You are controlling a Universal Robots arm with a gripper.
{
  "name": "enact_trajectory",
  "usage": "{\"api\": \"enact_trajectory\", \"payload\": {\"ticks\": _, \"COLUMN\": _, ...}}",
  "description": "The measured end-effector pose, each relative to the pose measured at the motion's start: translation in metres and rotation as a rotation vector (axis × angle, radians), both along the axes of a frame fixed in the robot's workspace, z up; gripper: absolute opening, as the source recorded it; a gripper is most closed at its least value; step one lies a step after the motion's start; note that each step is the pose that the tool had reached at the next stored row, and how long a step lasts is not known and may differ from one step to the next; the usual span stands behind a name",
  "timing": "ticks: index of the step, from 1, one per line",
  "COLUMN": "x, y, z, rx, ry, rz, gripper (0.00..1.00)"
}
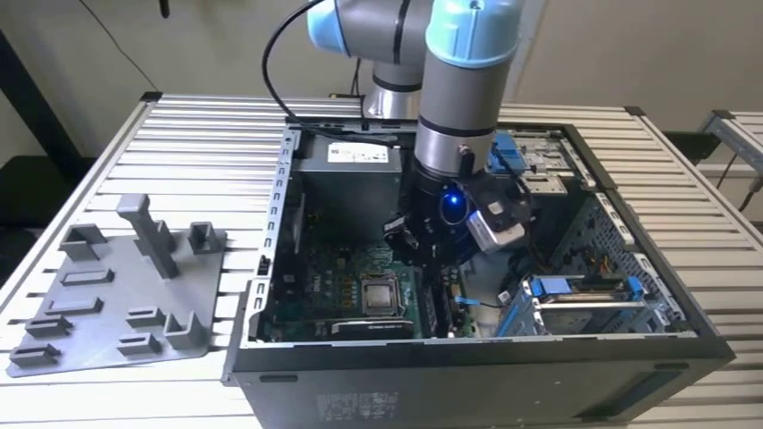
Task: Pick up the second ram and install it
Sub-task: 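Insert the second ram into the second slot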
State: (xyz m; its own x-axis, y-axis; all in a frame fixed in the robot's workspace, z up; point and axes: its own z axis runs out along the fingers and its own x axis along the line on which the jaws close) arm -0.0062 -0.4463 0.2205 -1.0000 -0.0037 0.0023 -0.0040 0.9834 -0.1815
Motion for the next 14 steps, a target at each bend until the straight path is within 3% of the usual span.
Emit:
{"api": "enact_trajectory", "payload": {"ticks": 6, "x": 0.0, "y": 0.0, "z": 0.0242, "rx": 0.0021, "ry": 0.0002, "rz": 0.0, "gripper": 0.22}}
{"api": "enact_trajectory", "payload": {"ticks": 11, "x": 0.0, "y": 0.0, "z": 0.0252, "rx": 0.0071, "ry": 0.0001, "rz": 0.0, "gripper": 0.22}}
{"api": "enact_trajectory", "payload": {"ticks": 12, "x": 0.0, "y": 0.0, "z": 0.0253, "rx": 0.0072, "ry": 0.0001, "rz": 0.0, "gripper": 0.13}}
{"api": "enact_trajectory", "payload": {"ticks": 14, "x": 0.0, "y": 0.0, "z": 0.0253, "rx": 0.0072, "ry": 0.0002, "rz": 0.0, "gripper": 0.11}}
